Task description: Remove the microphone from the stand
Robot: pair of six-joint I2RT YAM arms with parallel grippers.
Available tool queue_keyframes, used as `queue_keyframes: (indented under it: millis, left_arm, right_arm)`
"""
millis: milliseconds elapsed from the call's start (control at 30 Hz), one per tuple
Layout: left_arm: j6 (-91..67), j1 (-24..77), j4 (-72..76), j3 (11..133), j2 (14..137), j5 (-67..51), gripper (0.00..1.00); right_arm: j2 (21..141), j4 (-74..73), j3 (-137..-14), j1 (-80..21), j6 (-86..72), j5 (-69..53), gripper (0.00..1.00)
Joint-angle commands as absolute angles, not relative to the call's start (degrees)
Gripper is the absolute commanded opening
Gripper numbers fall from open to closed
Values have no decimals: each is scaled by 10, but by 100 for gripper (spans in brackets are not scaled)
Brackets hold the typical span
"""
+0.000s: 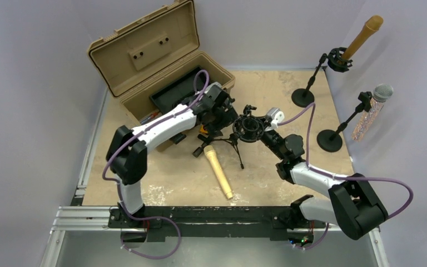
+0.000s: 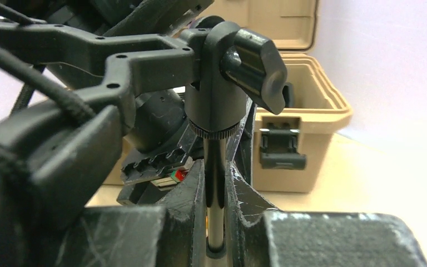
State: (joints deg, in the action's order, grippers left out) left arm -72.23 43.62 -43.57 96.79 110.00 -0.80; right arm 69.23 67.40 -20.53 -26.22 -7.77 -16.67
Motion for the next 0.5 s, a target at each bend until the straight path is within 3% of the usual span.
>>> queue_keyframes:
  millis: [0, 200, 467]
  left_arm:
    - [-684, 447, -222, 819, 983, -45, 85]
    - [-713, 445, 42, 688, 940, -84, 86]
    - [-713, 422, 231, 607, 926, -130, 86]
  right_arm:
    - [691, 747, -229, -265, -58, -174, 0]
    - [688, 748, -227, -265, -59, -174, 0]
    - [665, 689, -243, -266, -59, -143, 0]
